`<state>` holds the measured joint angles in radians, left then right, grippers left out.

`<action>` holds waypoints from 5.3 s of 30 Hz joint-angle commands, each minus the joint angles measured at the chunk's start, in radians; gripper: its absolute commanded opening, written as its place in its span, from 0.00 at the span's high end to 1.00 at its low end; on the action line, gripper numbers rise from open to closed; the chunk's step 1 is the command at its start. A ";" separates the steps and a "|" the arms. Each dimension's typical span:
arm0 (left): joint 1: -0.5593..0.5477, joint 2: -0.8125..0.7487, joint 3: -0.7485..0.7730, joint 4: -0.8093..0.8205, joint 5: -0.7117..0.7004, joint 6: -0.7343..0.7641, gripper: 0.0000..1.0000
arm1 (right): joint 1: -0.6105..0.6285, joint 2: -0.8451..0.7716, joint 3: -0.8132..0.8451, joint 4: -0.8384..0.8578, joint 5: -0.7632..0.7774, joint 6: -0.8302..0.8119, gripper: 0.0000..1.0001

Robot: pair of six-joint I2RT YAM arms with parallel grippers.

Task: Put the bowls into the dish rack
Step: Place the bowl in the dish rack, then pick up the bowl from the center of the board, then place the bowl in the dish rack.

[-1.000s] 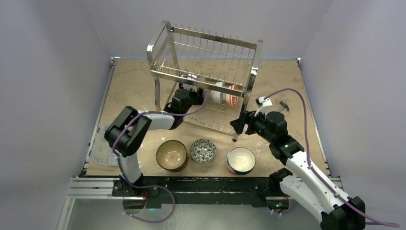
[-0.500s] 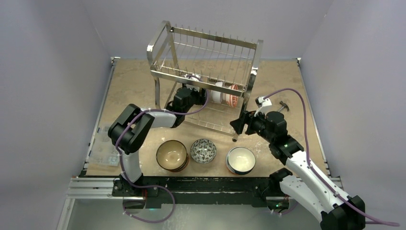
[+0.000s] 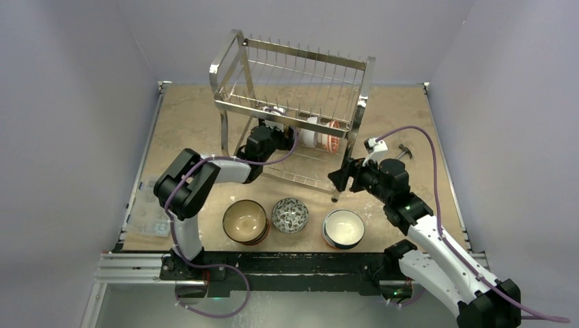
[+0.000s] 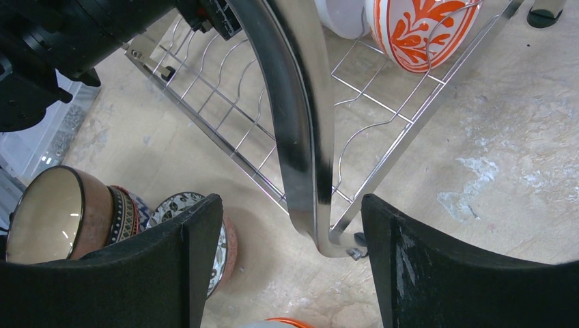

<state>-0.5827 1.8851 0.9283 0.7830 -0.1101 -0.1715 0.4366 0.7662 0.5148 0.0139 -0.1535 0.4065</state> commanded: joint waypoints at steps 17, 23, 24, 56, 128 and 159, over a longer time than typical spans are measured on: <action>0.007 -0.378 -0.175 -0.128 0.050 -0.263 0.09 | -0.004 -0.023 0.002 0.033 -0.035 -0.006 0.23; 0.009 -0.523 -0.287 -0.212 0.150 -0.396 0.08 | -0.004 -0.048 0.011 0.018 -0.056 0.008 0.23; 0.008 -0.549 -0.297 -0.239 0.162 -0.404 0.08 | -0.004 -0.054 0.011 0.015 -0.058 0.011 0.23; -0.218 -0.451 -0.044 -1.099 0.227 -0.056 0.17 | -0.004 -0.140 0.005 -0.040 -0.121 0.071 0.23; -0.284 -1.052 -0.456 -0.512 -0.026 -0.503 1.00 | -0.003 -0.245 0.041 -0.066 -0.178 0.085 0.01; -0.588 -0.632 -0.061 -0.747 -0.251 -0.416 1.00 | 0.034 -0.104 -0.188 0.307 -0.447 0.279 0.34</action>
<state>-1.1618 1.2472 0.7956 0.0265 -0.2756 -0.6010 0.4648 0.6796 0.3149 0.2852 -0.5953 0.6987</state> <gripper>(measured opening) 0.064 0.724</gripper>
